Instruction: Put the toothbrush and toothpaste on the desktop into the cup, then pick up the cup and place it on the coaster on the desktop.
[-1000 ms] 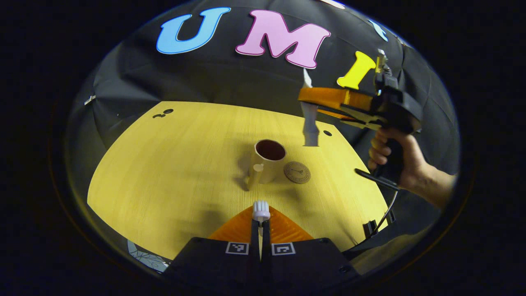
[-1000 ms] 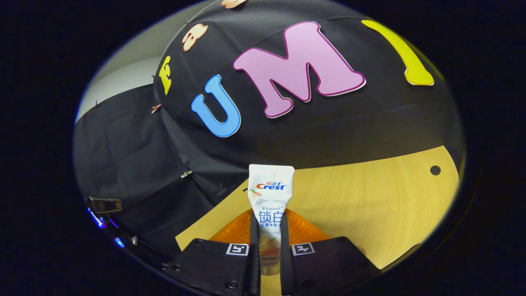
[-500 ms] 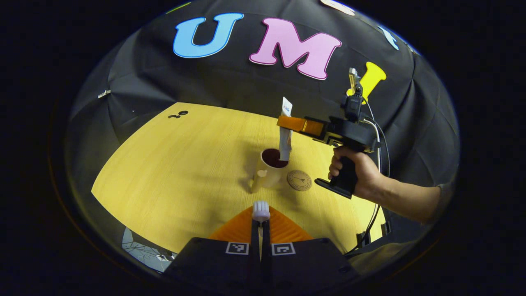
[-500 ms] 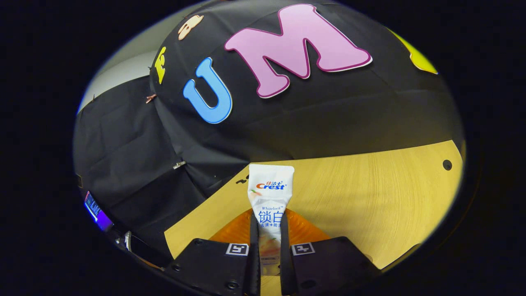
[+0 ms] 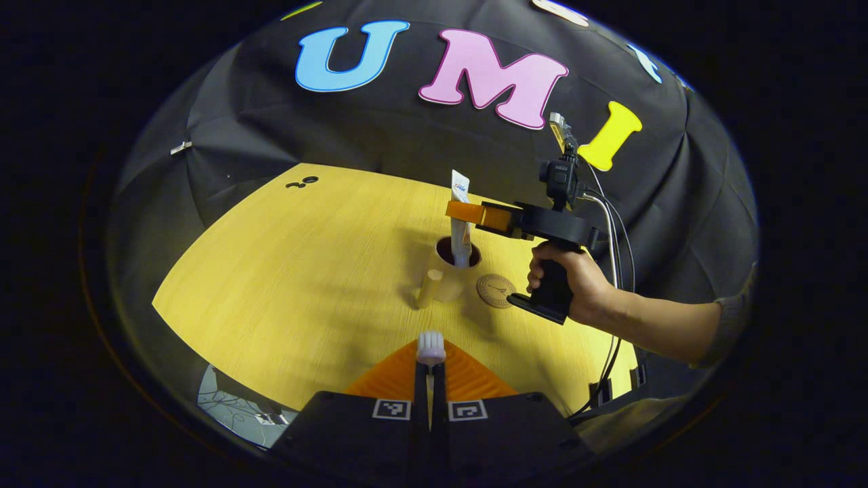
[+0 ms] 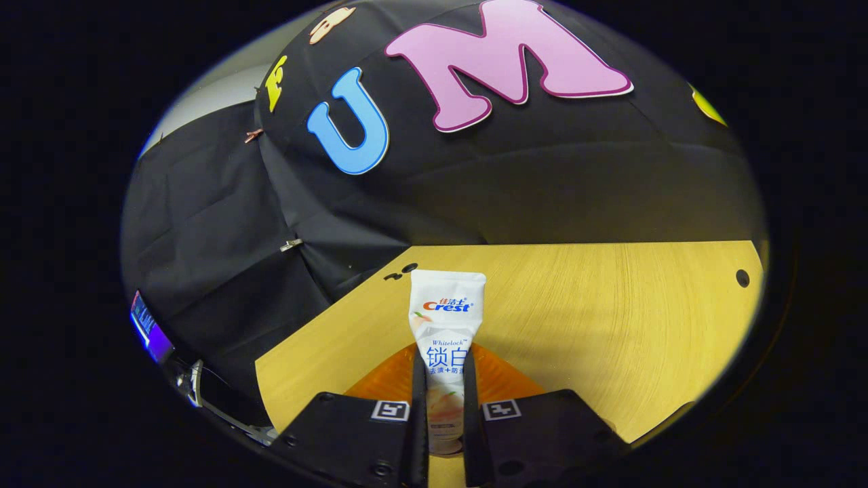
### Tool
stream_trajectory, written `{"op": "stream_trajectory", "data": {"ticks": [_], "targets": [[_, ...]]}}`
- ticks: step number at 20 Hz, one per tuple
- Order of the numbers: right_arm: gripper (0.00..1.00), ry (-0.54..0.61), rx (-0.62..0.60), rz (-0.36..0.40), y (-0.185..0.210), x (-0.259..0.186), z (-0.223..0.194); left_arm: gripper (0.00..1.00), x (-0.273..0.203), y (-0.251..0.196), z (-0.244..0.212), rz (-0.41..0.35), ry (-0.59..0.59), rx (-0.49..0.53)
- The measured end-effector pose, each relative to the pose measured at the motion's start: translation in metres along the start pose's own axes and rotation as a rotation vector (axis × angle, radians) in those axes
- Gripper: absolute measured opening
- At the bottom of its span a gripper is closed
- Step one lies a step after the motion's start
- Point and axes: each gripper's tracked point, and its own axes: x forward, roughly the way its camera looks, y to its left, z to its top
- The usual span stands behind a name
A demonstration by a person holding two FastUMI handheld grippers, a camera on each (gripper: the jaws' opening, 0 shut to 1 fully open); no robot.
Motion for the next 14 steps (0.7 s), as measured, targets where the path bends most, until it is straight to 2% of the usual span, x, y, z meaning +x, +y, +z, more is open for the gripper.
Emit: {"op": "stream_trajectory", "data": {"ticks": [1, 2, 3, 5, 6, 8, 9, 10, 11, 12, 14], "targets": [[0.14, 0.004, -0.008, 0.001, 0.000, -0.002, 0.000, 0.06, 0.000, 0.000, 0.002, -0.003, -0.004, 0.002], [0.15, 0.012, -0.021, -0.001, 0.000, -0.003, -0.001, 0.06, 0.000, -0.001, 0.004, -0.009, -0.007, 0.004], [0.28, 0.021, -0.029, -0.002, -0.001, -0.006, -0.005, 0.06, 0.001, 0.000, 0.005, -0.012, -0.012, 0.008], [0.30, 0.044, -0.043, -0.009, -0.002, -0.010, -0.012, 0.06, 0.002, 0.000, 0.009, -0.020, -0.017, 0.016], [0.18, 0.049, -0.047, -0.013, -0.003, -0.012, -0.013, 0.06, 0.002, 0.000, 0.009, -0.023, -0.018, 0.019], [0.47, 0.064, -0.042, -0.015, -0.002, -0.016, -0.020, 0.06, 0.001, 0.001, 0.013, -0.030, -0.025, 0.024], [0.36, 0.074, -0.042, -0.024, -0.002, -0.020, -0.024, 0.06, 0.000, 0.002, 0.015, -0.031, -0.032, 0.025], [0.38, 0.085, -0.048, -0.035, -0.003, -0.023, -0.028, 0.06, 0.002, 0.003, 0.015, -0.033, -0.035, 0.027], [0.24, 0.095, -0.053, -0.041, -0.003, -0.025, -0.033, 0.06, 0.001, 0.004, 0.016, -0.036, -0.037, 0.027], [0.41, 0.105, -0.058, -0.046, -0.003, -0.030, -0.036, 0.06, 0.002, 0.004, 0.017, -0.038, -0.043, 0.027], [0.46, 0.097, -0.063, -0.053, -0.002, -0.036, -0.036, 0.06, 0.000, 0.004, 0.022, -0.046, -0.055, 0.027]]}}
